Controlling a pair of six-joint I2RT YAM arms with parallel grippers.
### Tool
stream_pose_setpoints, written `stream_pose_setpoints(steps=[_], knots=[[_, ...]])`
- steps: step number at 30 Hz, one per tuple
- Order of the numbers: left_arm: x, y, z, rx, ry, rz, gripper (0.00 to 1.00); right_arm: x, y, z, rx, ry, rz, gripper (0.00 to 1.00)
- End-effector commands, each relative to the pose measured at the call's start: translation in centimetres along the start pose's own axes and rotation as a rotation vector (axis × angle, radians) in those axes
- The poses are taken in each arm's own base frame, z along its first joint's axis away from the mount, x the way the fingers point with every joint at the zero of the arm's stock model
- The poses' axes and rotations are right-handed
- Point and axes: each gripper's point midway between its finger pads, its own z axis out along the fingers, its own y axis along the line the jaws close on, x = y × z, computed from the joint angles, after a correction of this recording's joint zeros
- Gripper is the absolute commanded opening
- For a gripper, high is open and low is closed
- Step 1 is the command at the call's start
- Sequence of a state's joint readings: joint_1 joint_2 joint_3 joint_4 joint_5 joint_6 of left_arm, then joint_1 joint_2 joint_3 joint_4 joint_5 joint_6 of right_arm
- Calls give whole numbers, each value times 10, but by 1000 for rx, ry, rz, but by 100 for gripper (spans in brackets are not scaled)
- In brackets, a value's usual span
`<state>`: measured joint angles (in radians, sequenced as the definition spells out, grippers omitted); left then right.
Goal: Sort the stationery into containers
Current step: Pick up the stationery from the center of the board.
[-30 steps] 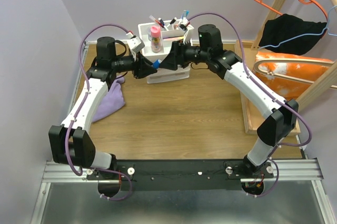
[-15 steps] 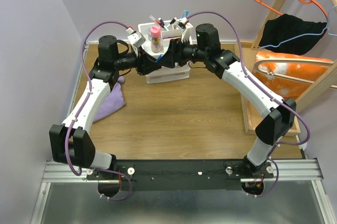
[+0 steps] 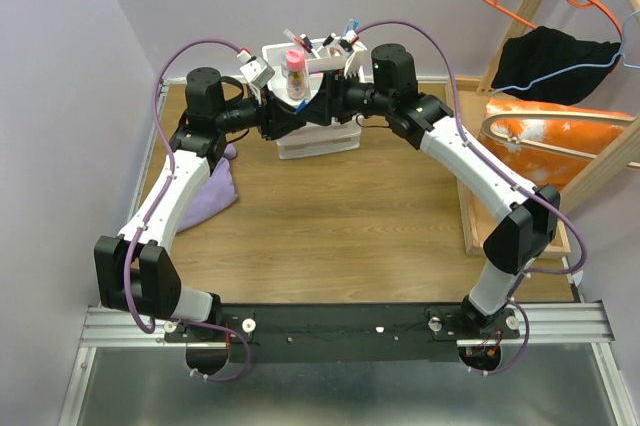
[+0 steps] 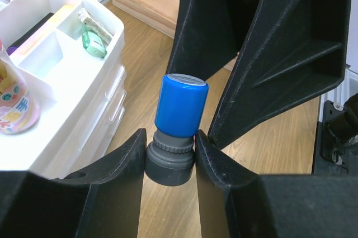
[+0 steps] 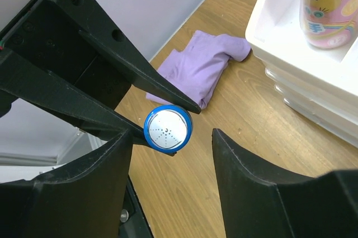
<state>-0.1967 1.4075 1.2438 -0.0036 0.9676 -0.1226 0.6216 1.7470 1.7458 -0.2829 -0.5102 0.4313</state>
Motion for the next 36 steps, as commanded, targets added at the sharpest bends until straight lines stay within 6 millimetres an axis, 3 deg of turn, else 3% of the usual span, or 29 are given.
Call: stream_pose_setpoints(steps=[1, 8, 13, 20, 21, 23, 24, 25, 32, 36], knots=[[2, -14, 6, 52, -3, -1, 26, -20, 12, 7, -44, -66, -6, 63], [4, -14, 6, 50, 0, -12, 26, -27, 13, 7, -33, -88, 29, 63], [6, -16, 5, 49, 1, -15, 26, -32, 18, 6, -49, -102, 23, 48], [7, -17, 4, 42, -2, -28, 27, -34, 6, 8, 0, -112, -41, 28], [7, -14, 3, 23, -4, -28, 29, -34, 5, 8, 6, -108, -51, 24], [8, -11, 2, -4, -7, -33, 49, -38, 2, 8, 24, -114, -92, 20], [8, -9, 2, -23, -5, -38, 58, -40, 1, 8, 33, -115, -106, 13], [7, -6, 1, -49, -8, -32, 98, -40, -2, 8, 44, -109, -113, 12], [4, -5, -14, -96, 27, 48, 99, -64, -15, 0, 149, -145, -318, 12], [21, -4, -29, -158, 86, 89, 99, -70, -32, -2, 230, -134, -428, 13]])
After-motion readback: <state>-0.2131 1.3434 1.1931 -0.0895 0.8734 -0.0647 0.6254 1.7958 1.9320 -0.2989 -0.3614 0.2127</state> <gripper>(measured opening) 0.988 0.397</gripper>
